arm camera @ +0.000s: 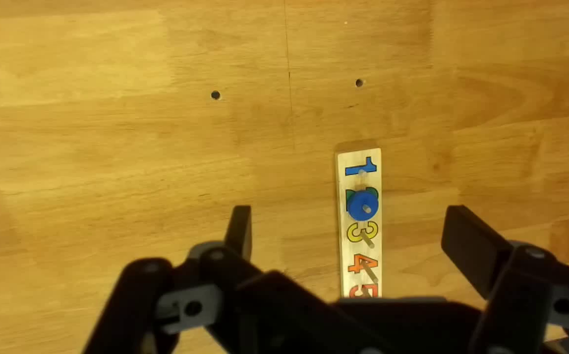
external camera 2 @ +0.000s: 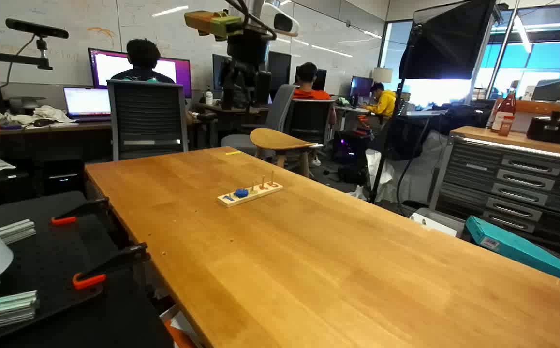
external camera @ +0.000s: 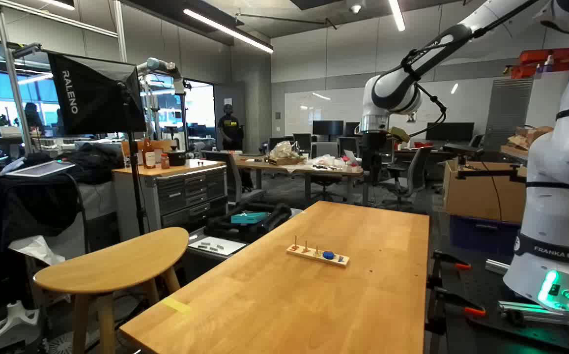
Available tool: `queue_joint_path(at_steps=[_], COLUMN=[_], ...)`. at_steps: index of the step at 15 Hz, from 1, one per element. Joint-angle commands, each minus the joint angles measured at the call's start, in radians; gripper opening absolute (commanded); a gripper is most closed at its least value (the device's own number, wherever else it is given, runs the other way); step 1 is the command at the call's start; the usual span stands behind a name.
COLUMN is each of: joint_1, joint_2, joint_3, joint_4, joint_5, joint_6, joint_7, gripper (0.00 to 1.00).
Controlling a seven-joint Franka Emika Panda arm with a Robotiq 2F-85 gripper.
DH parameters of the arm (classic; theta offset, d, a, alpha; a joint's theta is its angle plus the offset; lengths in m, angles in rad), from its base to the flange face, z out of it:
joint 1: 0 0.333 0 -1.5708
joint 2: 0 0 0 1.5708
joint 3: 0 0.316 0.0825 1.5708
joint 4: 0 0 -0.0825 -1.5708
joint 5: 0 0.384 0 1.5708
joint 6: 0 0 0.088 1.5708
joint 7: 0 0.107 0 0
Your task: Put the blue disk on the wooden rack on the table
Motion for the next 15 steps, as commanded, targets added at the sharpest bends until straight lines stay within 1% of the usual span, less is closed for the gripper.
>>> queue_joint_path(at_steps=[1,10,13,15], joint_1=[-0.025,-0.025,-0.009,0.004], joint_2=[0.001,0.001,0.032,0.067], joint_3=[0.024,0.024,0.064,0.099], joint_4=[0.003,0.01,0.0,-0.011], joint_5=[0.006,0.006,-0.032,-0.046], joint_6=[-0.002,-0.002,0.059,0.133], joint_7=[-0.004,-0.004,0.024,0.033], gripper=[1.0,1.0,1.0,1.0])
